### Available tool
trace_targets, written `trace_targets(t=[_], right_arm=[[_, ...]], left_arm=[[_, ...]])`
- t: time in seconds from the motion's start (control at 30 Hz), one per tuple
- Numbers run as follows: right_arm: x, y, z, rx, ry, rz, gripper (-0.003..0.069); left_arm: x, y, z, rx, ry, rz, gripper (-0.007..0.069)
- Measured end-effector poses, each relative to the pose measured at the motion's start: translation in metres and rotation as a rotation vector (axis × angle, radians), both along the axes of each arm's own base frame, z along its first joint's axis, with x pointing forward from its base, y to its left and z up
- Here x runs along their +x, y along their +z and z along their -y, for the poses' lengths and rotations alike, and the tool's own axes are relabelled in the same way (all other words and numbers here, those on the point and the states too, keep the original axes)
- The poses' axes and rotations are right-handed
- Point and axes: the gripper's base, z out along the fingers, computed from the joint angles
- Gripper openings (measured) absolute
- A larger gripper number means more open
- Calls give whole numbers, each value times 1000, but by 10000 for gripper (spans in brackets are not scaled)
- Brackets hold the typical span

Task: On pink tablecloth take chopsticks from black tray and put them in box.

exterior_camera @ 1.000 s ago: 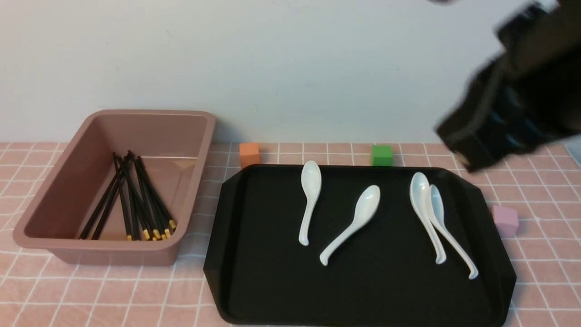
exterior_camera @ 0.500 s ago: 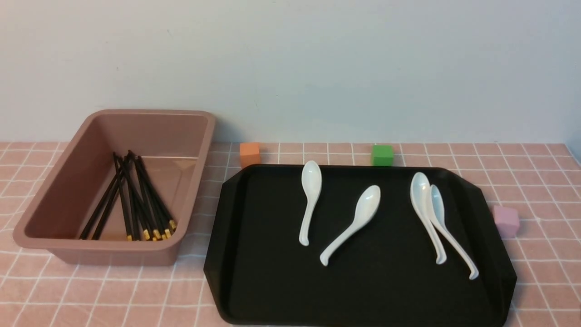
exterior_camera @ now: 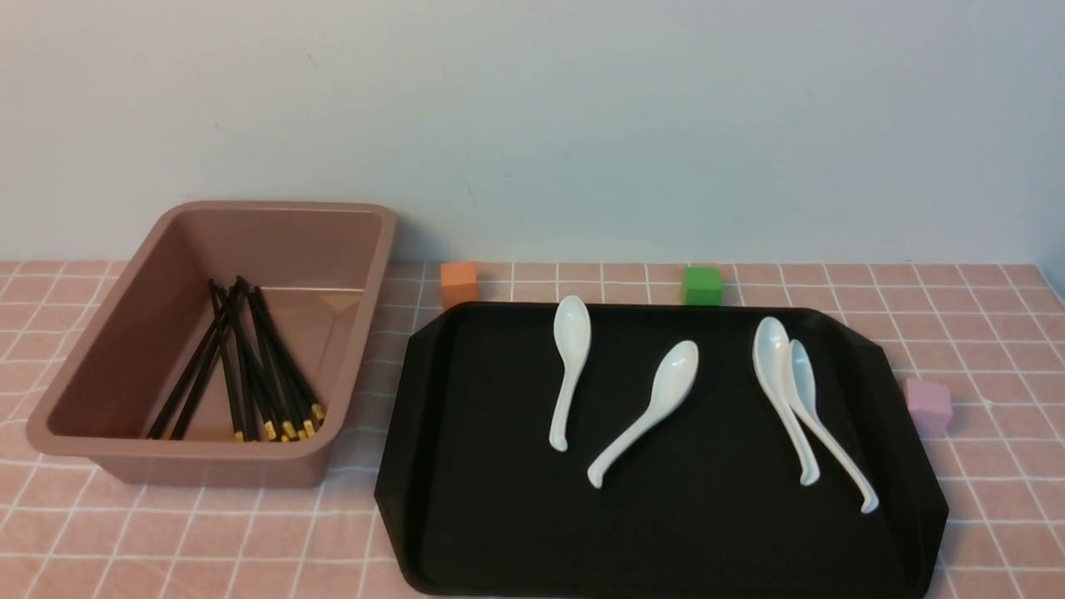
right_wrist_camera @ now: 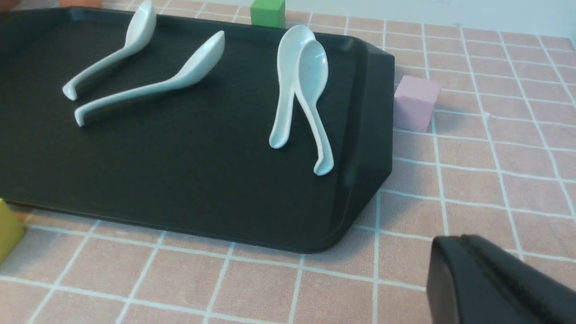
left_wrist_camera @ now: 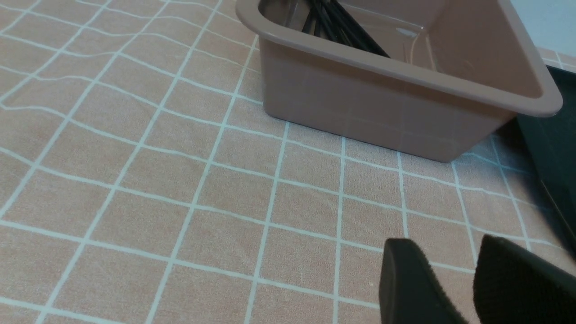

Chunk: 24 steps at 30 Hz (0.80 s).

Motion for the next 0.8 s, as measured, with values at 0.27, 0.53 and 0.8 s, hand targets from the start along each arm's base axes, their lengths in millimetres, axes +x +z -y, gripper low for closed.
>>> trace_targets(t=[0.27,0.53,0.8], right_arm=[[0,0,1,-27,-3,-2,-6],[0,0,1,-31,-2,-2,-2],[0,0,1,-33,-3,-1,3]], left_arm=[[0,0,0,0,0,0,239],[0,0,0,0,0,0,239],[0,0,0,0,0,0,239]])
